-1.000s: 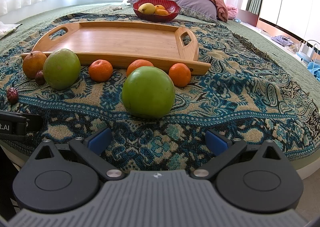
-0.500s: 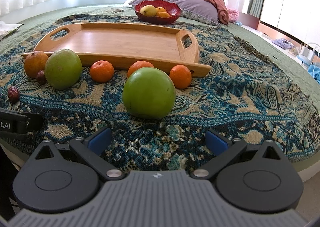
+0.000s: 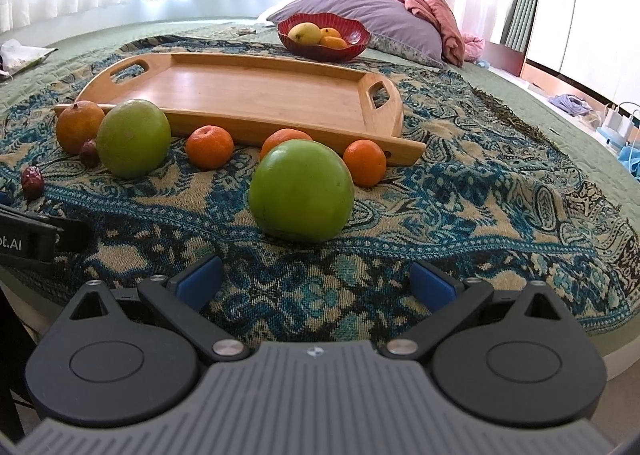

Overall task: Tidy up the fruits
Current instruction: 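Grasp the red date with the left gripper while the right gripper grasps the green apple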

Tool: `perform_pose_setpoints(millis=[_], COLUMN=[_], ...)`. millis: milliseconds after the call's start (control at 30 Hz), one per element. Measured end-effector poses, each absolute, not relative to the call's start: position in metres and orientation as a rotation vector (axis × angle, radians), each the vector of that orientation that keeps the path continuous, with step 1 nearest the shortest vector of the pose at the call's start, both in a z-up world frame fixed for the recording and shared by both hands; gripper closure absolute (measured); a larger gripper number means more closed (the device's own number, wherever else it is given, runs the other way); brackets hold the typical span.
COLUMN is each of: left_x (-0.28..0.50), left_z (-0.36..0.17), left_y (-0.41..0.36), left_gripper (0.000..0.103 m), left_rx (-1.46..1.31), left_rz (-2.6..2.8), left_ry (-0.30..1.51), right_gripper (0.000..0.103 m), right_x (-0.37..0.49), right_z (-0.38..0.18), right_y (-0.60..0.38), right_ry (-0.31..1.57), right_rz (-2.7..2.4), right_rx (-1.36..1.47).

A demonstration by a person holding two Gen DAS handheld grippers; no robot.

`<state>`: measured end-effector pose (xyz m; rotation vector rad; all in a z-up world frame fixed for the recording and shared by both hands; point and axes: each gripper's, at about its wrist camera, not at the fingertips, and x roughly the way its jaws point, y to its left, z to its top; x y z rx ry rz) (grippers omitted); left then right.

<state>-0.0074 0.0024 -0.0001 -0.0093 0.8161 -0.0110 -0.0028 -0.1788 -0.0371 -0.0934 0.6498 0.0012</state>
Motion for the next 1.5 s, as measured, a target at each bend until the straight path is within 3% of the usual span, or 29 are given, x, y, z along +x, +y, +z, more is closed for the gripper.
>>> perform_pose_setpoints(millis=[200,600,867,1100,1500], left_x=[-0.019,-0.028,-0.031,-0.028,-0.027], left_z=[0.005,0.010,0.005,0.003,0.002], left_y=[0.000,0.020,0.023,0.025,0.025], left_gripper=[0.010,0.053,0.070,0.075,0.076], left_rx=[0.029,-0.050,-0.057,-0.073,-0.082], left_rz=[-0.025,0.006,0.018,0.024,0.026], left_ry=[0.725,0.625,0.619,0.617,0.598], right_gripper=[0.000,0.001,0.014,0.025,0.029], right_x=[-0.008,-0.011,-0.006,-0.006,-0.001], right_z=[-0.037,-0.019,-0.018,-0.019,-0.023], right_y=[-0.179,-0.186,-0.184,-0.180,-0.175], right_ry=[0.622,0.482,0.460,0.446,0.455], right_rz=[-0.006,0.001,-0.013,-0.020,-0.032], right_rx=[-0.072,0.032,0.028,0.024,0.009])
